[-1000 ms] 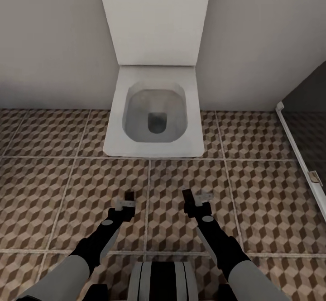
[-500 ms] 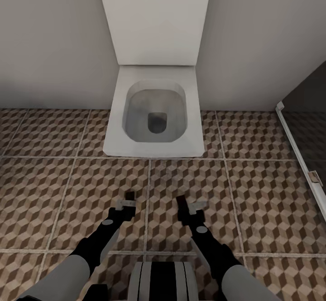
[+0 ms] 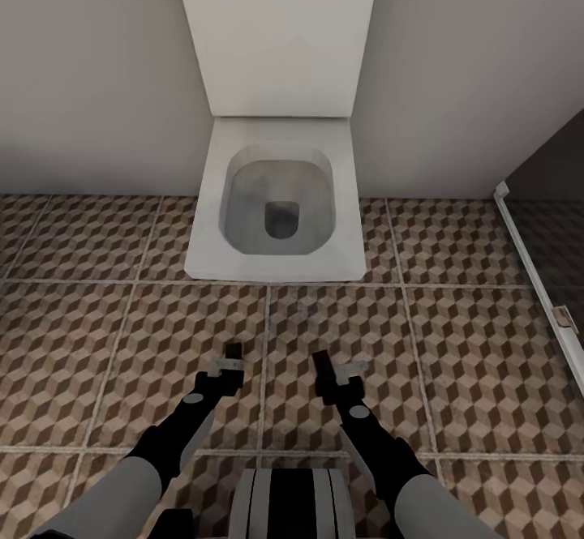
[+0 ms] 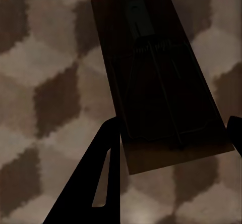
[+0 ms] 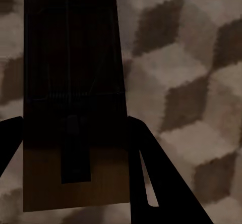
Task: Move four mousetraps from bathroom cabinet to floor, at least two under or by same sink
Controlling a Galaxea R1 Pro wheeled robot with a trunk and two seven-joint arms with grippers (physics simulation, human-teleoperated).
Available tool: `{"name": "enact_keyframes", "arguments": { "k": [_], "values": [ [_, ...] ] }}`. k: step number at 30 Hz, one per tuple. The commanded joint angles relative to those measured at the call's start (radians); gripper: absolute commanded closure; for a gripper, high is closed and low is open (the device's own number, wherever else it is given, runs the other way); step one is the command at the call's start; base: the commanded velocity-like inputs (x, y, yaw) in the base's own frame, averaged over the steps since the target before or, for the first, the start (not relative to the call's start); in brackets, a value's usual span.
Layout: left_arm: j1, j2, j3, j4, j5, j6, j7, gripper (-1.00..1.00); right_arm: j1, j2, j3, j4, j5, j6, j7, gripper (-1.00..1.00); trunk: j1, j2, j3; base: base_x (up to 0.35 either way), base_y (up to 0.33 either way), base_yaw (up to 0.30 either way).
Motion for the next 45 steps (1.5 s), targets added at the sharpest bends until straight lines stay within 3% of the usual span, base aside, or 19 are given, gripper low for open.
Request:
{"name": "enact_keyframes", "arguments": {
  "k": [1,4,8,12,29,45],
  "values": [
    [0.000,0.001,-0.009,-0.003,0.009,0.003,0.008,1.00,0.000,-0.001,0.006,-0.002,-0.006,0.005,0.001,1.00,0.000,0.000,-0.001,0.000,0.000,0.000],
    [0.001,0.001,-0.011,-0.001,0.009,-0.014,0.008,1.00,0.000,-0.001,0.006,-0.002,-0.005,0.004,0.020,1.00,0.000,0.000,-0.001,0.000,0.000,0.000],
    [0.002,0.001,-0.013,0.018,0.009,-0.100,0.007,1.00,0.000,-0.001,0.006,-0.016,-0.005,-0.010,0.037,1.00,0.000,0.000,-0.001,0.000,0.000,0.000],
    [0.002,-0.004,-0.013,0.027,0.009,-0.134,0.005,1.00,0.000,-0.001,0.006,-0.022,-0.005,-0.030,0.040,1.00,0.000,0.000,-0.001,0.000,0.000,0.000],
    [0.003,-0.008,-0.013,0.126,0.009,-0.147,0.005,1.00,0.000,-0.002,0.005,-0.033,-0.003,-0.058,0.066,1.00,0.000,0.000,-0.001,0.000,0.000,0.000],
    [0.003,-0.009,-0.013,0.149,0.009,-0.190,0.005,1.00,0.000,-0.010,0.004,-0.037,0.000,-0.066,0.066,1.00,0.000,0.000,-0.001,0.000,0.000,0.000]
  ]
}}
